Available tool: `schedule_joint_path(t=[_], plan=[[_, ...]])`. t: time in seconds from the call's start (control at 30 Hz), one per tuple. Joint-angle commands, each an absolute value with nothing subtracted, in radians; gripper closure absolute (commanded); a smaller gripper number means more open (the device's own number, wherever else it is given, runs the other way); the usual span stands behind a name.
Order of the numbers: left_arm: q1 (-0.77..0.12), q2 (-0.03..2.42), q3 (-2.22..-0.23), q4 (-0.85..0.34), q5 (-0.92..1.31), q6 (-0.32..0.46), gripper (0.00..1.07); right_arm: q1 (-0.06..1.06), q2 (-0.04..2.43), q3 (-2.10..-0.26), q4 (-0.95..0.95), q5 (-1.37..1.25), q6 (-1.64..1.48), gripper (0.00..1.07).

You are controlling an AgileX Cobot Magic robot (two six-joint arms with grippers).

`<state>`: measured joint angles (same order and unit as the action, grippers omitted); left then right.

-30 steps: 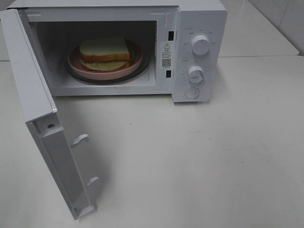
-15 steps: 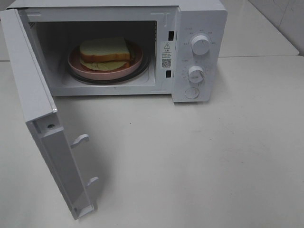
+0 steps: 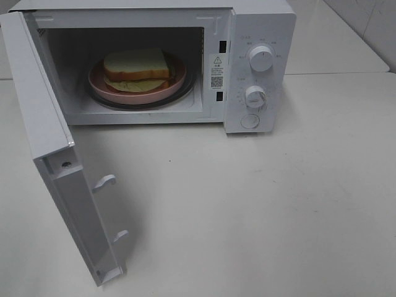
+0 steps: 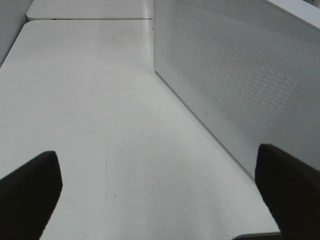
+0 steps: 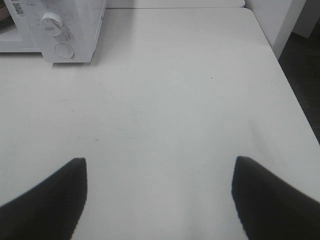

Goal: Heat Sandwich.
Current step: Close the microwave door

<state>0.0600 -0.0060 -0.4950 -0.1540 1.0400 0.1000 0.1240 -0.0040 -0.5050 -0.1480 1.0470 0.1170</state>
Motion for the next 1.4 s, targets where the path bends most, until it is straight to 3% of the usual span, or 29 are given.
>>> schedule_joint_path(t=[0.03, 0.2, 0.37, 0.43, 0.53, 0.63, 0.7, 0.8, 0.83, 0.87, 0.93, 1.4], plan=[[0.059, -0.024, -0.493, -0.159, 1.038, 0.094, 0.05, 0.116, -0.031, -0.503, -0.144, 1.039, 0.106, 0.31], [0.059, -0.023, -0.507, -0.159, 1.019, 0.094, 0.07, 0.116, -0.031, -0.503, -0.144, 1.039, 0.106, 0.31], [0.059, 0.004, -0.521, -0.145, 0.954, 0.094, 0.16, 0.116, -0.031, -0.503, -0.144, 1.039, 0.106, 0.31], [0.059, 0.047, -0.521, -0.141, 0.899, 0.094, 0.27, 0.116, -0.031, -0.503, -0.144, 1.039, 0.106, 0.31], [0.059, 0.079, -0.521, -0.143, 0.855, 0.094, 0.36, 0.116, -0.031, -0.503, -0.144, 1.039, 0.106, 0.31], [0.059, 0.156, -0.521, -0.141, 0.781, 0.094, 0.55, 0.116, -0.031, -0.503, -0.144, 1.039, 0.106, 0.31], [0.059, 0.180, -0.521, -0.141, 0.758, 0.094, 0.60, 0.116, -0.031, -0.503, -0.144, 1.039, 0.106, 0.31], [0.059, 0.275, -0.521, -0.137, 0.685, 0.094, 0.82, 0.116, -0.031, -0.503, -0.144, 1.039, 0.106, 0.31], [0.059, 0.275, -0.521, -0.137, 0.685, 0.094, 0.82, 0.116, -0.031, -0.503, -0.144, 1.039, 0.106, 0.31], [0.059, 0.333, -0.521, -0.133, 0.665, 0.094, 0.96, 0.116, -0.031, -0.503, -0.144, 1.039, 0.106, 0.31], [0.059, 0.391, -0.514, -0.130, 0.639, 0.096, 1.06, 0.116, -0.031, -0.503, -0.144, 1.039, 0.106, 0.31], [0.059, 0.657, -0.333, -0.130, 0.067, 0.114, 1.06, 0.116, -0.031, -0.503, -0.144, 1.039, 0.106, 0.31]])
